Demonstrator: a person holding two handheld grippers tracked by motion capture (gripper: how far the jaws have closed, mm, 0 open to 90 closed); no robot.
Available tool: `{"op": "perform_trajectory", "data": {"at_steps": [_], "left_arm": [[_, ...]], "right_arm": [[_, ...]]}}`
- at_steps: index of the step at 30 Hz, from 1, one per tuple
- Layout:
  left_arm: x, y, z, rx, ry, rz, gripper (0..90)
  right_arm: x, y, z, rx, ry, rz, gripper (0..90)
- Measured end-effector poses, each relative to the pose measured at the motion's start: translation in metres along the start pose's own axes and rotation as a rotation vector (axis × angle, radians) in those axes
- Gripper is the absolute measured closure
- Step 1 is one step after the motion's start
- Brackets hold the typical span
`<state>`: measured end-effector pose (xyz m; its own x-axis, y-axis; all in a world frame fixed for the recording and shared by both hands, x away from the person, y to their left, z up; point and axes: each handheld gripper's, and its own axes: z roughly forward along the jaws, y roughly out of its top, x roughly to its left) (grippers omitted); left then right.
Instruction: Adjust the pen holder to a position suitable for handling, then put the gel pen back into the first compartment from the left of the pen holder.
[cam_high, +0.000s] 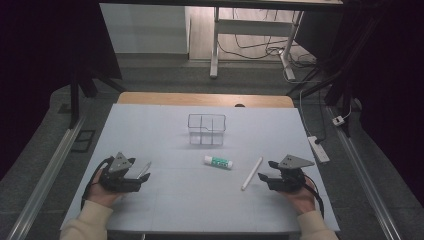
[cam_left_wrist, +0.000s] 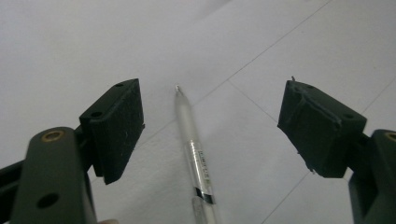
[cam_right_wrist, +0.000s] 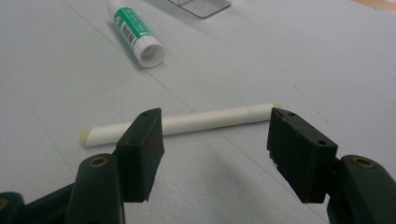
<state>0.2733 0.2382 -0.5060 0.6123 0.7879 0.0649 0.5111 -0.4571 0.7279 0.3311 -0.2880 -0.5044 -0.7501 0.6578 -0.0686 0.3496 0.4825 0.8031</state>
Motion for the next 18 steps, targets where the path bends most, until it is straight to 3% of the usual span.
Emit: {"op": "perform_trajectory", "data": {"at_steps": [7, 11, 15, 18], "left_arm": [[-0.001, 0.018, 0.004, 0.149, -0.010, 0.076, 22.8], [-0.001, 0.025, 0.005, 0.237, -0.020, 0.094, 22.9], [0.003, 0.030, 0.002, 0.253, -0.016, 0.087, 24.8], [0.009, 0.033, 0.003, 0.292, -0.038, 0.067, 25.2]], "right_arm": [[-0.001, 0.002, -0.002, -0.008, -0.002, 0.000, 35.5], [-0.003, 0.002, -0.003, -0.015, -0.005, 0.006, 35.4], [-0.005, 0.003, -0.005, -0.018, -0.011, 0.009, 35.3], [-0.006, 0.003, -0.006, -0.022, -0.015, 0.015, 35.3]]}}
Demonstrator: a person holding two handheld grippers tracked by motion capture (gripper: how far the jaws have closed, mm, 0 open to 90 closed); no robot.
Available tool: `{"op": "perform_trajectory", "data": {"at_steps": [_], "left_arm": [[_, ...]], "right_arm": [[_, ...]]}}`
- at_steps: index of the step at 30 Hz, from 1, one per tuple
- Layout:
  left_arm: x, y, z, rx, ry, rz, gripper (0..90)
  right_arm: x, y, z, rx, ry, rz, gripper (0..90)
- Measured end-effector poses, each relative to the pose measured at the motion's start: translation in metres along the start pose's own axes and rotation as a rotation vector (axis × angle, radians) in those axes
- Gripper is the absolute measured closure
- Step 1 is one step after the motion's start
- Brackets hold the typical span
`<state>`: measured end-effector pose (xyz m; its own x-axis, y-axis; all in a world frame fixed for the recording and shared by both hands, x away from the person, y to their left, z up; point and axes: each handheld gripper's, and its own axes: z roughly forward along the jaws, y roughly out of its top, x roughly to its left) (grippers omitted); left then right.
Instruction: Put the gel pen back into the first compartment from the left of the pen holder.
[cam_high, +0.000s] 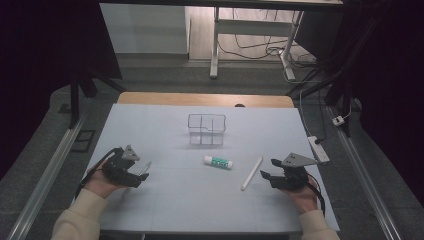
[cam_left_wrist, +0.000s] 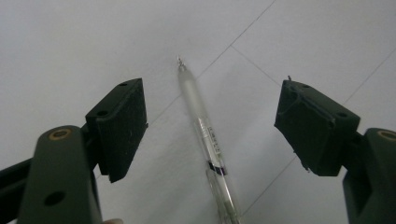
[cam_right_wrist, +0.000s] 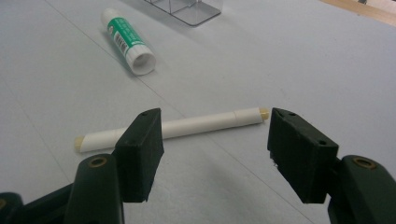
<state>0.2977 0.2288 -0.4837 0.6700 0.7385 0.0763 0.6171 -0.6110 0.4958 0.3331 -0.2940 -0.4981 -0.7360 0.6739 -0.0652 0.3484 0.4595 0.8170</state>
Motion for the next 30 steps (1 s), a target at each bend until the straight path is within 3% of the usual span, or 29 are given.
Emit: {"op": "perform_trajectory", "data": {"at_steps": [4, 11, 21, 30], "left_arm": [[0.005, 0.004, 0.005, 0.062, 0.015, 0.003, 25.6], [0.008, 0.005, 0.017, 0.133, -0.008, -0.031, 28.9], [0.017, 0.016, 0.037, 0.153, -0.029, -0.069, 37.5], [0.025, 0.022, 0.050, 0.184, -0.073, -0.111, 49.6]], "right_arm": [[-0.001, 0.000, 0.000, 0.000, -0.003, 0.003, 35.4], [0.000, -0.001, 0.002, 0.022, -0.009, -0.010, 35.3], [-0.001, -0.002, 0.004, 0.032, -0.015, 0.000, 35.3], [-0.002, -0.003, 0.004, 0.052, -0.030, -0.010, 35.3]]}}
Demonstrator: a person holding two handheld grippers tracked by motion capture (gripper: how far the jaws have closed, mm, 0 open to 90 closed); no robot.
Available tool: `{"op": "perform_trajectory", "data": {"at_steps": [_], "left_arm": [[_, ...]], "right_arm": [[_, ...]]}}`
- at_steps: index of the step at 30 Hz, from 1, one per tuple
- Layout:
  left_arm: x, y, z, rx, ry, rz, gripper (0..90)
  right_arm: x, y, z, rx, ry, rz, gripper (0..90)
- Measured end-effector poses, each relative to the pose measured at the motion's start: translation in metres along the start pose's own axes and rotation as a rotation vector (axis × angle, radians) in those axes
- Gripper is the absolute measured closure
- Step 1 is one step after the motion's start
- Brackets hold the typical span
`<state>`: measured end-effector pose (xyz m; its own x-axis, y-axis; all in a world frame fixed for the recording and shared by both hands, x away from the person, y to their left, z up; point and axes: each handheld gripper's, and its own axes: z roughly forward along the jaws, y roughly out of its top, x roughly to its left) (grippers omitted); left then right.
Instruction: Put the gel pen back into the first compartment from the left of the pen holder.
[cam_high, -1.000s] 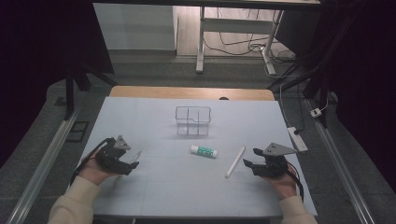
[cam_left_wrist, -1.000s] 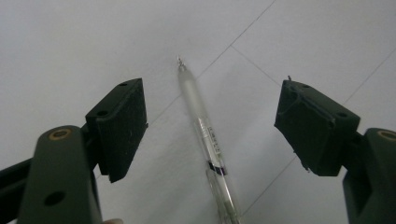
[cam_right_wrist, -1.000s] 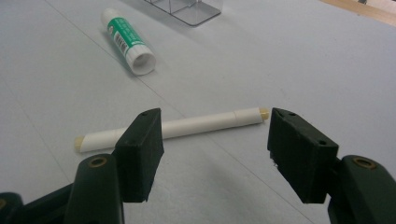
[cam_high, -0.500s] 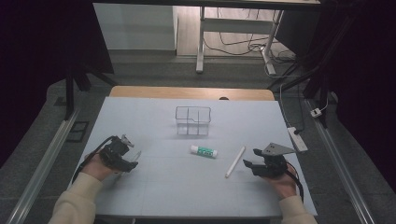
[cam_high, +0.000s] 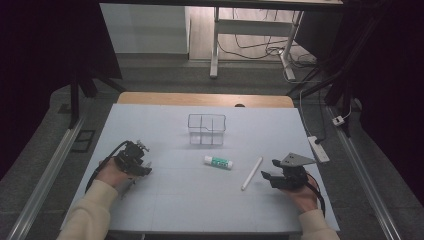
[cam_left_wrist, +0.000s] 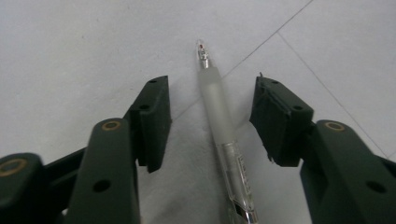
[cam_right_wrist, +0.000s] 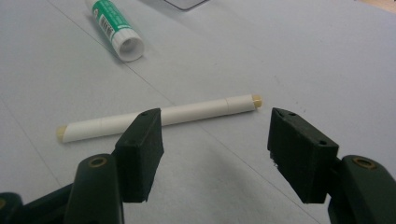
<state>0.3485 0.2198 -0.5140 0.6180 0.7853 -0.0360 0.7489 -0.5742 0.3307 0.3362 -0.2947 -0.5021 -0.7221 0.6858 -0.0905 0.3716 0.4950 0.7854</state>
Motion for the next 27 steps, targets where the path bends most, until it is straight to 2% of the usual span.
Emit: {"op": "perform_trajectory", "data": {"at_steps": [7, 14, 27], "left_arm": [[0.0006, 0.0015, 0.0010, 0.007, 0.003, -0.021, 60.9], [-0.0015, 0.0032, 0.0011, 0.010, -0.003, -0.037, 79.1], [-0.0020, 0.0018, 0.0010, 0.000, -0.001, -0.019, 80.5]], "right_arm": [[0.0002, 0.0001, 0.0000, 0.002, -0.009, 0.003, 35.3], [-0.0004, -0.0002, -0.0002, 0.003, -0.018, 0.004, 35.2], [-0.0013, -0.0002, -0.0016, 0.009, -0.029, 0.001, 35.4]]}}
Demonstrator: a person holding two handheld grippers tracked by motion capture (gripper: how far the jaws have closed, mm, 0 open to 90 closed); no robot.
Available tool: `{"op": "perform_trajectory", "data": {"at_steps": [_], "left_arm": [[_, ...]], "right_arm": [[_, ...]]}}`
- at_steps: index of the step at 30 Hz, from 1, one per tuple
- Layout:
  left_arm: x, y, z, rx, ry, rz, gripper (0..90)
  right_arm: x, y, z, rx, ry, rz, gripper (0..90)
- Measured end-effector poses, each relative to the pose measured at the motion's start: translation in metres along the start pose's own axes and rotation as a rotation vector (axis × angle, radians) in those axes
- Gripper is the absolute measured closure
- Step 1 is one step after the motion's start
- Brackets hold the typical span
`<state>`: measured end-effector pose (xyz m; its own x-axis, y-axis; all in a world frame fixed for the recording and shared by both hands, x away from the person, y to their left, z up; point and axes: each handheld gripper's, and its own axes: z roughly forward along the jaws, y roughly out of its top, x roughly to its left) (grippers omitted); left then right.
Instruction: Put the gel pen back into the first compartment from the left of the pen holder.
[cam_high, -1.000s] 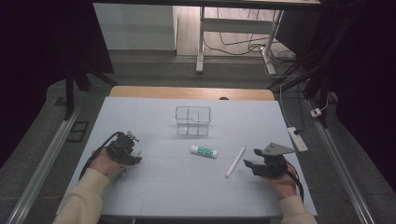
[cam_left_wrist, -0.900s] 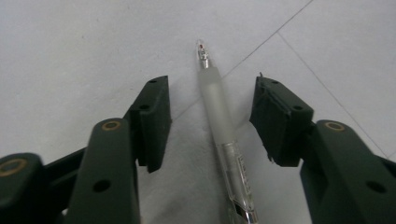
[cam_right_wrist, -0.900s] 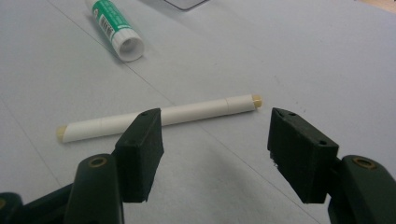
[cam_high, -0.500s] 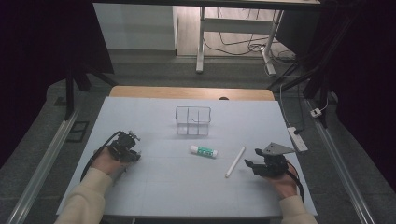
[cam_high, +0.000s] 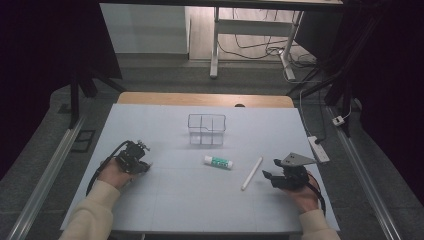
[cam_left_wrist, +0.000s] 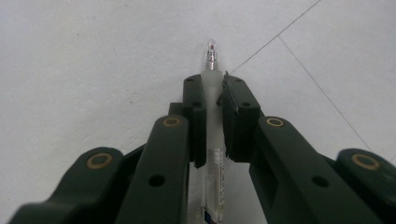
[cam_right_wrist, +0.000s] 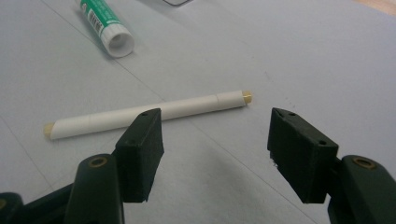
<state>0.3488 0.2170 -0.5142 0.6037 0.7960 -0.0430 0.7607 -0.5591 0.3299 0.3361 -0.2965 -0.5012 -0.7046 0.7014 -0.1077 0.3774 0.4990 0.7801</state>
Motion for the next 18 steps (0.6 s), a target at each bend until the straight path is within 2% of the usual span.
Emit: {"op": "perform_trajectory", "data": {"at_steps": [6, 18], "left_arm": [[0.000, -0.002, -0.002, -0.015, 0.011, 0.008, 80.5], [0.003, -0.008, -0.021, -0.110, -0.012, -0.001, 80.6]], "right_arm": [[-0.001, 0.000, -0.001, -0.005, -0.002, 0.002, 35.5], [-0.003, 0.000, -0.003, -0.016, -0.005, 0.012, 35.7]]}}
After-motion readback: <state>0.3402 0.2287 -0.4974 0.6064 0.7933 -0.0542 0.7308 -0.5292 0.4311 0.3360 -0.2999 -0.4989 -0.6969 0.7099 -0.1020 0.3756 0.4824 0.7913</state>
